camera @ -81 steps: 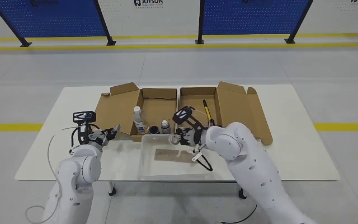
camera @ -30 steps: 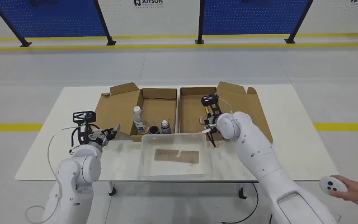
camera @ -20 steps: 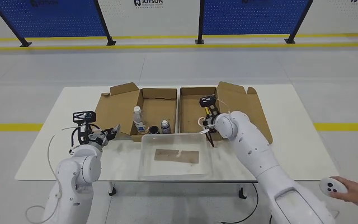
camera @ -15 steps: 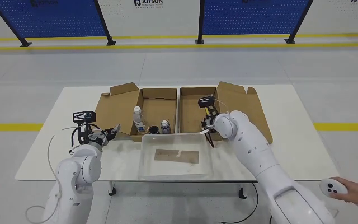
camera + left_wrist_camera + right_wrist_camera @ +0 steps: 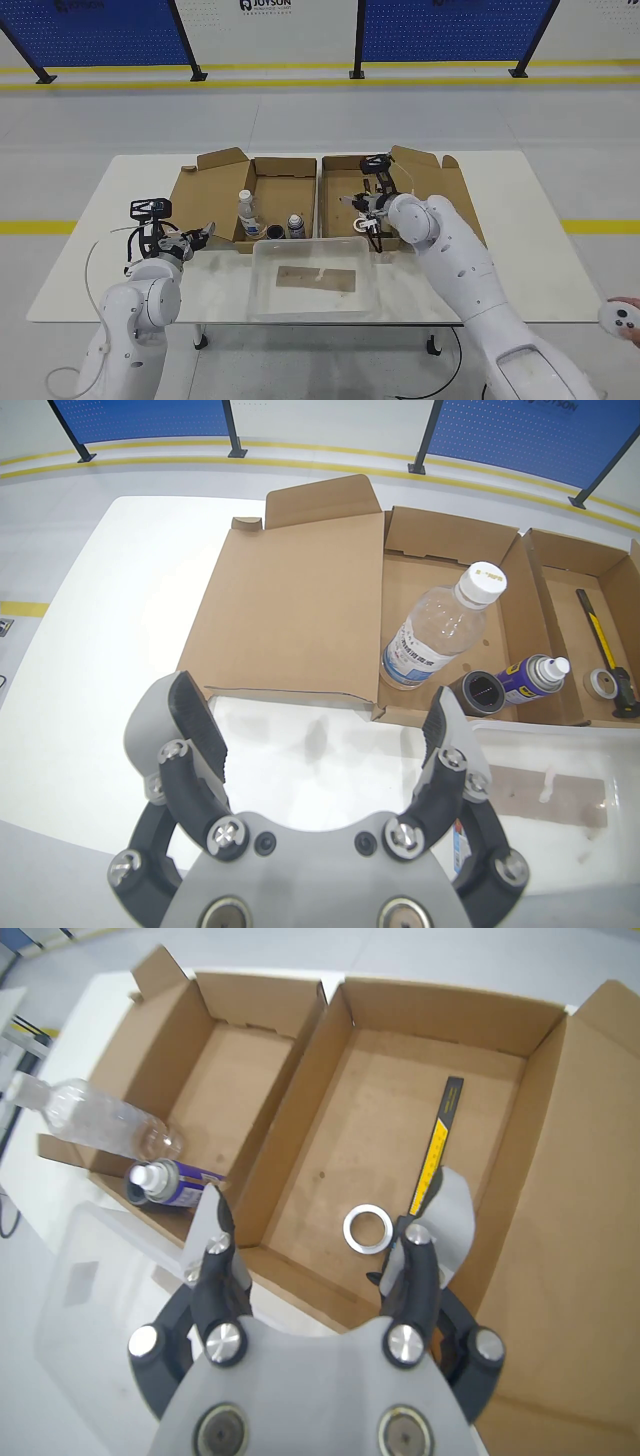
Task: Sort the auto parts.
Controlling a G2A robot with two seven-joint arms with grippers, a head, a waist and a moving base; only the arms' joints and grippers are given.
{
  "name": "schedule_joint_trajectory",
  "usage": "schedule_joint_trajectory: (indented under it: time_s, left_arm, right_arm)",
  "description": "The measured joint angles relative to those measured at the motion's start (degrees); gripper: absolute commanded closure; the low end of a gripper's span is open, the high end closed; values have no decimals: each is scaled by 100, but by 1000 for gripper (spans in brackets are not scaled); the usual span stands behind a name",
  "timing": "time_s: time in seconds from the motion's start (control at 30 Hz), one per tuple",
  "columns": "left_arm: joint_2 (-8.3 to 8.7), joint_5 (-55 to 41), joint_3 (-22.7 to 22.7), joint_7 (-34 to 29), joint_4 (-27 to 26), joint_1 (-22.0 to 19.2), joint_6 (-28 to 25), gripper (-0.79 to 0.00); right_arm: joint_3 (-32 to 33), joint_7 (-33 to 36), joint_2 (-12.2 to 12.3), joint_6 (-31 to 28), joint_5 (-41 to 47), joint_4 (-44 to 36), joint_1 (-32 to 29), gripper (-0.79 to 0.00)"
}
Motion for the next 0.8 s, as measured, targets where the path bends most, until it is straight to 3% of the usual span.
schedule_joint_trajectory:
  time_s: [0.33,0.6,0.8]
  left_arm:
    - [0,0,0,0,0,0,0,-785]
    - [0,0,0,0,0,0,0,-785]
    - [0,0,0,0,0,0,0,-785]
  right_arm:
    - [1338,-596,311,-5,539,-2557,-1653,-785]
    - [2470,-631,491,-165,1145,-3842,-2838,-785]
    - [3097,-569,600,-377,1072,-4403,-3565,-785]
